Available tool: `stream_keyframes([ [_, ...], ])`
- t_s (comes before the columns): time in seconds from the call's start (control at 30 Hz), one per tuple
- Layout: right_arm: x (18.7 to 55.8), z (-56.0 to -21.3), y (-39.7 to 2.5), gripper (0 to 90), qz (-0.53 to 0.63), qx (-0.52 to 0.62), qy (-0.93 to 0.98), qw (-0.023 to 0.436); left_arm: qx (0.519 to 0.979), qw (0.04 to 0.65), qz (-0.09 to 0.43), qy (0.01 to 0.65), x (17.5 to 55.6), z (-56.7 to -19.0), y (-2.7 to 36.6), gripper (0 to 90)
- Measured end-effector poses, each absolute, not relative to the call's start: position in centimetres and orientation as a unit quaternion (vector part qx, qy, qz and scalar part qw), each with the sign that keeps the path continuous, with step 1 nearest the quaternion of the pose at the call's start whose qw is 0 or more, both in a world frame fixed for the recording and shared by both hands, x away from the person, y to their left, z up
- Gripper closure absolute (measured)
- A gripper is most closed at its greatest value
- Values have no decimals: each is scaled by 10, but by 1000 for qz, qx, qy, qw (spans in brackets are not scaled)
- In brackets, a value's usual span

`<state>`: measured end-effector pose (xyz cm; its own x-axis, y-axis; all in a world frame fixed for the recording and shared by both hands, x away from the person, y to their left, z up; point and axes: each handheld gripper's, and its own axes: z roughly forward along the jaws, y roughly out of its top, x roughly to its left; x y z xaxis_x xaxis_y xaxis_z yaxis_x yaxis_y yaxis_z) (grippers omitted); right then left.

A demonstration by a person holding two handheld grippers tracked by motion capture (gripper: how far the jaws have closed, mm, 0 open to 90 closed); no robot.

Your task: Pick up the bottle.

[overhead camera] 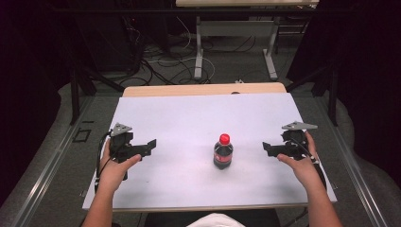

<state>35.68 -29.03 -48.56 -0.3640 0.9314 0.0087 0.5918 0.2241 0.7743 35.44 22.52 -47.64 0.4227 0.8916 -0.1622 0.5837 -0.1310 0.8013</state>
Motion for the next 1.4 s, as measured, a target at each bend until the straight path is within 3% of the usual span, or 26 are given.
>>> stream_keyframes([
  [0.5,361,-486,-284,0,371,499,749,230,726,435,158,510,353,-482,216,6],
  [0.9,359,-488,-282,4,377,497,747,230,761,438,164,449,345,-481,188,13],
  [0.97,359,-485,-280,6,383,493,746,234,767,435,161,443,342,-482,181,61],
  [1.1,358,-483,-277,9,387,484,748,236,785,431,165,414,339,-482,167,62],
  [1.4,358,-487,-271,11,384,479,755,230,796,455,135,375,338,-482,134,75],
])
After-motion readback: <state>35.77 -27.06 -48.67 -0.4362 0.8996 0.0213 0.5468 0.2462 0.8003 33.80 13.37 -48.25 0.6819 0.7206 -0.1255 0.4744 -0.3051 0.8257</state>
